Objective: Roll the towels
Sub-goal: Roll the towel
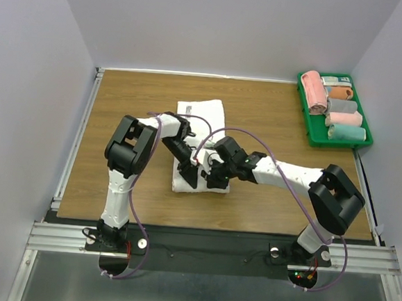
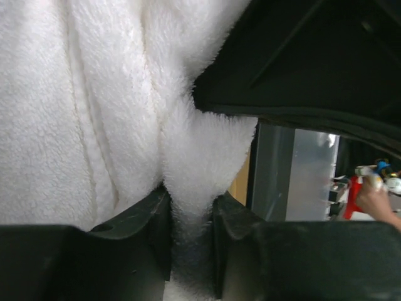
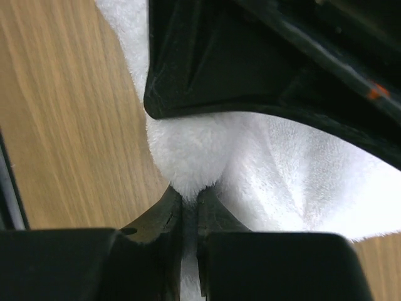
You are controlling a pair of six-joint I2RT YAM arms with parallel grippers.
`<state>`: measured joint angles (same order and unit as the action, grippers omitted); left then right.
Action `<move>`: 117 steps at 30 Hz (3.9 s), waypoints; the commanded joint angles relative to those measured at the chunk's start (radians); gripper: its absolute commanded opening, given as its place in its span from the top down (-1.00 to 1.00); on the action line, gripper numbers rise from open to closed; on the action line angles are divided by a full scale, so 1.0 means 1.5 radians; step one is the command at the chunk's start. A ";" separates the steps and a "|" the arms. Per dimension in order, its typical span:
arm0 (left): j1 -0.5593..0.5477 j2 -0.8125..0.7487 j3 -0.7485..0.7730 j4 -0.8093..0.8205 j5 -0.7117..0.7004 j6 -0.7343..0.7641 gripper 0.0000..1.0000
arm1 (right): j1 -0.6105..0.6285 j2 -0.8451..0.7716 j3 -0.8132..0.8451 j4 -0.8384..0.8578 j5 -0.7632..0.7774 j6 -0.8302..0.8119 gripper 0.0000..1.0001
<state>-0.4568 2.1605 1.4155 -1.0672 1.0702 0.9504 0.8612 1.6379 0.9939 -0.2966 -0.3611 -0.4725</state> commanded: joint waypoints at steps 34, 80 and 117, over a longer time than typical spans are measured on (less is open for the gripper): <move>0.159 -0.733 -0.397 0.403 -0.281 0.111 -0.61 | -0.152 0.305 0.197 -0.253 -0.467 0.216 0.99; -0.193 -0.460 -0.446 0.378 -0.413 0.079 0.97 | -0.275 0.233 0.338 -0.281 -0.261 0.198 -0.14; 0.026 -0.027 -0.099 0.059 -0.261 0.181 1.00 | 0.087 -0.091 0.027 0.009 0.211 -0.166 -0.64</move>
<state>-0.4171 2.0068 1.3361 -0.9287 0.9512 1.1946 0.9771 1.5040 1.0435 -0.4313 -0.1448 -0.6544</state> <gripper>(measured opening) 0.484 0.814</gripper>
